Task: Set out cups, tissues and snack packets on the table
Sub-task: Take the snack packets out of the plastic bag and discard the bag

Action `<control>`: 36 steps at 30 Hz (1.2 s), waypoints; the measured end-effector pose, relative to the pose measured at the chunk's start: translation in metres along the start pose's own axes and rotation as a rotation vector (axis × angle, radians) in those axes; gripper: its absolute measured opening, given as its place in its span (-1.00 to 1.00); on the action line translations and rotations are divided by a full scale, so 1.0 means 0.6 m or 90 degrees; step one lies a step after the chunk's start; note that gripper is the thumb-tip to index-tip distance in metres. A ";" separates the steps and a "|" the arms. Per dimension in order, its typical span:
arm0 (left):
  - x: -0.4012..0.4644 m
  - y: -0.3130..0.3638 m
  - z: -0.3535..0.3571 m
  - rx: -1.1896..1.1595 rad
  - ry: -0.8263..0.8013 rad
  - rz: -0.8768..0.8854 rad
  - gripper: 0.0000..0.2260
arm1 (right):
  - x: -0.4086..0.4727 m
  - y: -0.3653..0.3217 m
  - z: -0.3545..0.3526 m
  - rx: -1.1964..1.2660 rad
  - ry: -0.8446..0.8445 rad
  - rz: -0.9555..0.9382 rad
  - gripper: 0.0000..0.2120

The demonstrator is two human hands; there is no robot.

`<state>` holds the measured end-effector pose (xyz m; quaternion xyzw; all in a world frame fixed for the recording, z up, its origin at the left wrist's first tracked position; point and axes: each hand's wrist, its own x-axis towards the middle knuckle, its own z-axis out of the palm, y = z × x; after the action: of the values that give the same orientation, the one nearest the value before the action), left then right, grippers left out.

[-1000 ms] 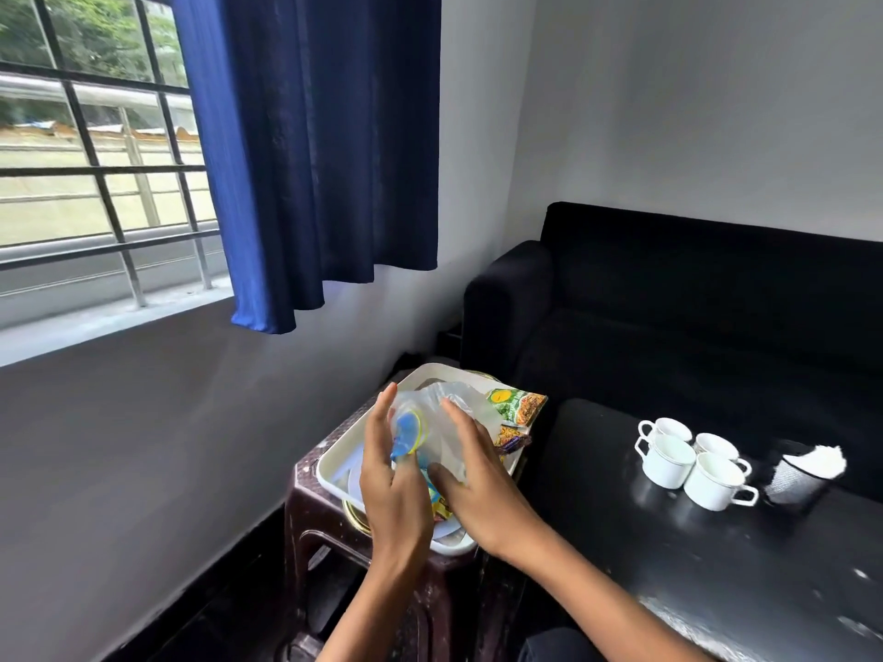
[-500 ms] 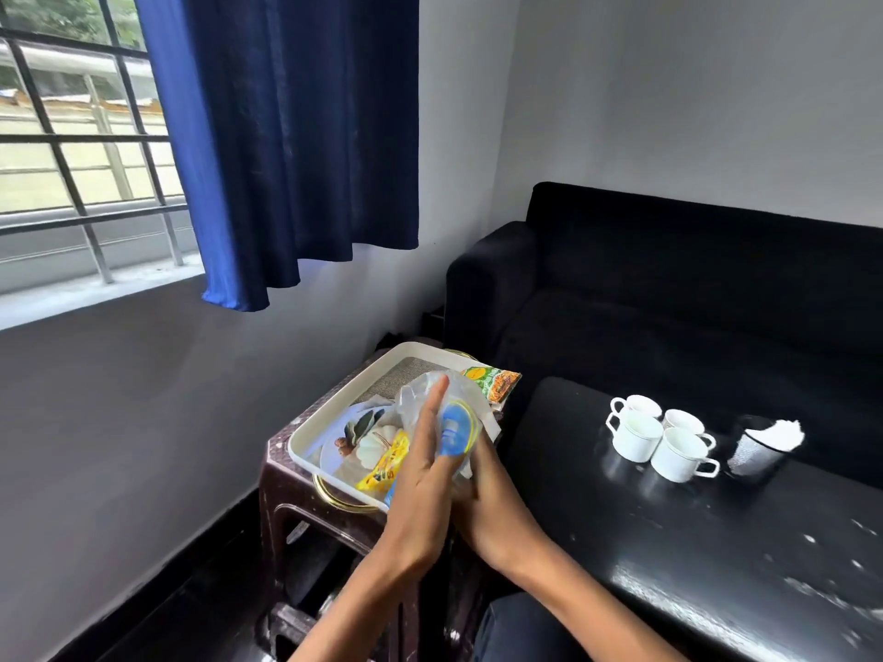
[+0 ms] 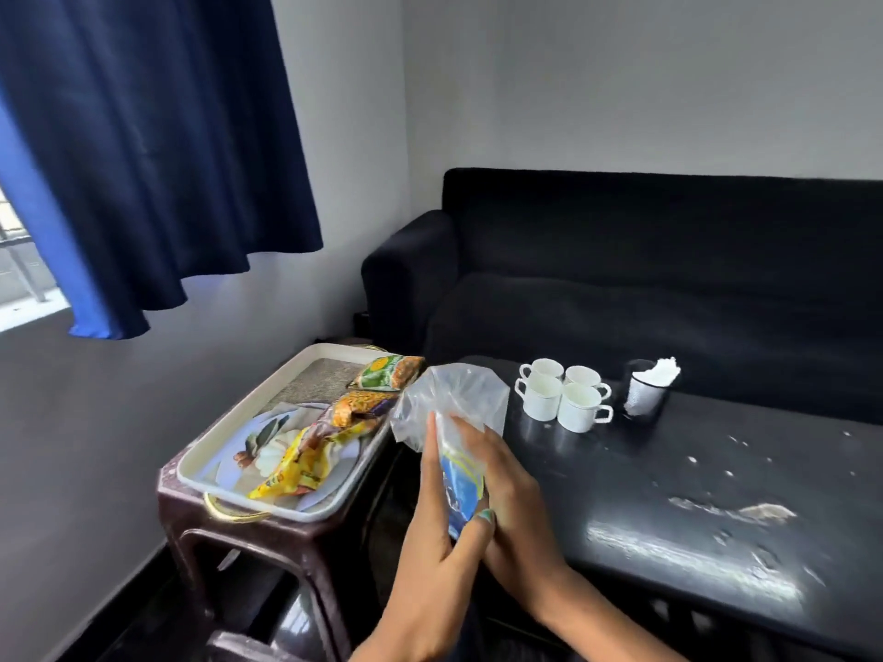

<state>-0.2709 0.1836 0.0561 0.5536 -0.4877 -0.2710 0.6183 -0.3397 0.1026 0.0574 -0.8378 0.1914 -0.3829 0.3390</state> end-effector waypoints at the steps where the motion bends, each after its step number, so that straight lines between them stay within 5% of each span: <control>1: -0.002 -0.001 0.017 0.005 -0.004 0.006 -0.25 | -0.010 0.006 -0.013 0.002 0.007 0.012 -0.49; 9: -0.028 -0.009 0.181 0.005 -0.098 0.004 -0.24 | -0.114 0.067 -0.153 -0.151 0.056 0.045 -0.41; 14: -0.053 -0.015 0.305 0.010 -0.200 -0.004 -0.28 | -0.207 0.094 -0.251 -0.081 0.136 0.164 -0.54; 18: -0.088 -0.019 0.412 0.001 -0.303 -0.015 -0.32 | -0.294 0.108 -0.330 0.208 0.304 0.370 -0.72; 28: -0.212 -0.075 0.653 0.095 -0.619 -0.008 -0.32 | -0.582 0.177 -0.443 0.195 0.744 0.460 -0.77; 32: -0.258 -0.109 0.722 0.174 -0.768 0.018 -0.32 | -0.687 0.207 -0.442 0.086 0.933 0.505 -0.76; 36: -0.292 -0.165 0.770 0.299 -0.895 0.088 -0.31 | -0.785 0.239 -0.399 -0.154 0.904 0.682 -0.87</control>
<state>-0.7342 0.1191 -0.1318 0.3354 -0.8470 -0.4104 0.0415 -0.8314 0.1749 -0.1717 -0.2321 0.7602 -0.5784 0.1838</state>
